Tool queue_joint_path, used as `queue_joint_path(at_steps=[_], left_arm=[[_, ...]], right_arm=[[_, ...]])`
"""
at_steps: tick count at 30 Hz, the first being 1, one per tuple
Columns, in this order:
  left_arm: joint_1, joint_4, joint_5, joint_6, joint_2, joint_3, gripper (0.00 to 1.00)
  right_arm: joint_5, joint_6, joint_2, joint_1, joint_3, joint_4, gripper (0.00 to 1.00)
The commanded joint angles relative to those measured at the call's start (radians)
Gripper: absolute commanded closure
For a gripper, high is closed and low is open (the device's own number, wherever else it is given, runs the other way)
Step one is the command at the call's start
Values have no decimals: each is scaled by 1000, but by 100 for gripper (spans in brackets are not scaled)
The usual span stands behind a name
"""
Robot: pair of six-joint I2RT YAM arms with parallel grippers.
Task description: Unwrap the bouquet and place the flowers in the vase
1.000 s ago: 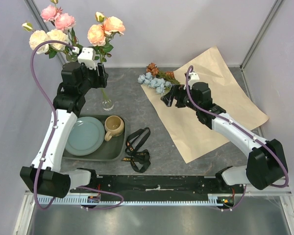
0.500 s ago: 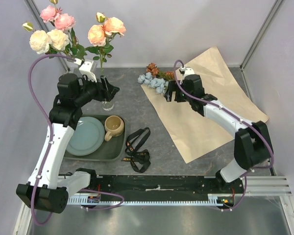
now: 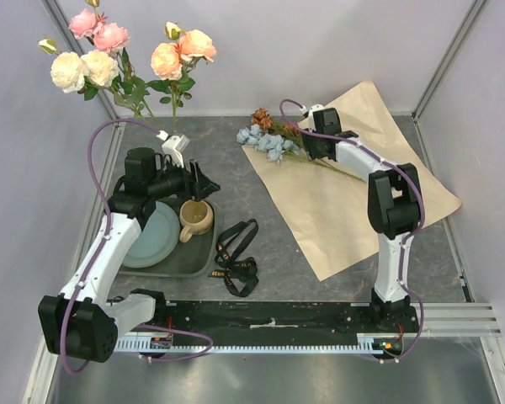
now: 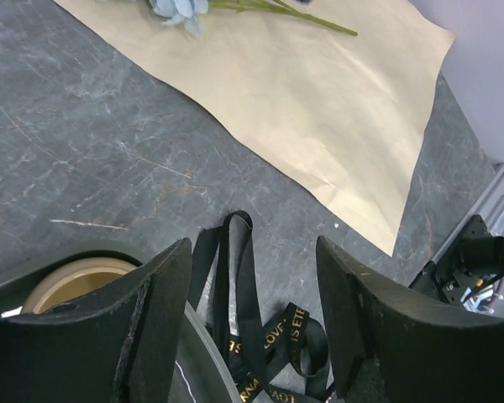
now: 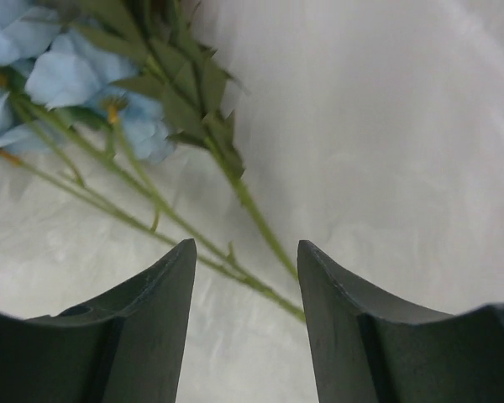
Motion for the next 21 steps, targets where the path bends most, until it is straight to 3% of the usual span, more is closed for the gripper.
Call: queue_joint_path(at_steps=[1,14,19,21], left_arm=[[-21,97,88,-59,-15,-13,33],[-31,104,84,-70,8,-25,34],[-33,99,64,-63,8,-27,35],[-34,96,61,-61,8,-29,35]], right_arm=[[-25,-145,70,-28,152,-68,43],[-105,-217,222,-28,246,-107,42],[-88,-221,249,-25,289,-114,55],[-88,-232,242,-25,286,-116,65]])
